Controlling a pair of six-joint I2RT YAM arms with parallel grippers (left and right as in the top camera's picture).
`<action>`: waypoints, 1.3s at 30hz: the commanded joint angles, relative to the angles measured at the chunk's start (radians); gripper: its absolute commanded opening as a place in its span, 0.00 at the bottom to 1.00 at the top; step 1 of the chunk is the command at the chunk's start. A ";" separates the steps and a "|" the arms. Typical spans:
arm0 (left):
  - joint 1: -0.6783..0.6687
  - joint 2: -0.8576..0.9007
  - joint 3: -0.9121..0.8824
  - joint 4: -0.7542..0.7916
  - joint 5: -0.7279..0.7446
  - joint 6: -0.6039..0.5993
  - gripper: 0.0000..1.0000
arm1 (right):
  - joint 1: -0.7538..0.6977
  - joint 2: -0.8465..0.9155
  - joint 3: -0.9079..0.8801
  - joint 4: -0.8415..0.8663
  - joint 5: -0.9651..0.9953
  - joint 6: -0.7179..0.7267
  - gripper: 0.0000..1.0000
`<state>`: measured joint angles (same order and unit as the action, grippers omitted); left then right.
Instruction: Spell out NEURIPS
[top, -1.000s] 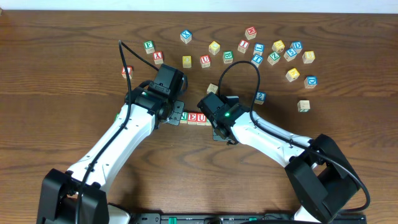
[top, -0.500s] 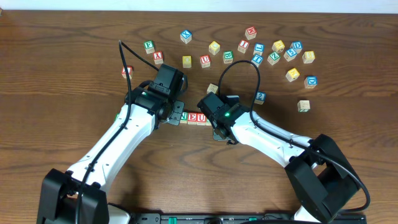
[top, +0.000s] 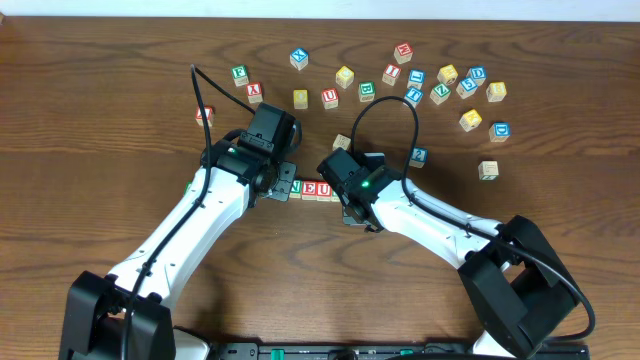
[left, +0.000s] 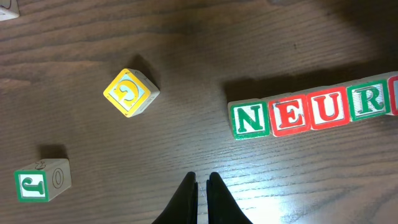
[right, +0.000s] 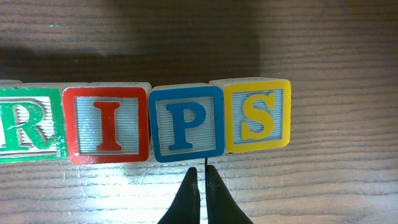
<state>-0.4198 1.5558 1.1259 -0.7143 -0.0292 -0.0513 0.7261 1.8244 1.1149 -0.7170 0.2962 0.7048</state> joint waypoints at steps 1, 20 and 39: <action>0.004 -0.007 -0.010 -0.002 -0.010 0.010 0.07 | 0.009 0.005 -0.010 0.002 0.029 0.012 0.01; 0.004 -0.007 -0.010 -0.010 -0.009 0.010 0.07 | 0.009 -0.006 -0.010 -0.028 -0.072 0.012 0.01; 0.004 -0.006 -0.108 0.114 -0.014 0.018 0.08 | 0.008 -0.408 -0.010 -0.043 0.020 -0.014 0.01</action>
<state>-0.4198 1.5558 1.0786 -0.6247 -0.0299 -0.0475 0.7261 1.4834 1.1076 -0.7589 0.2466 0.6994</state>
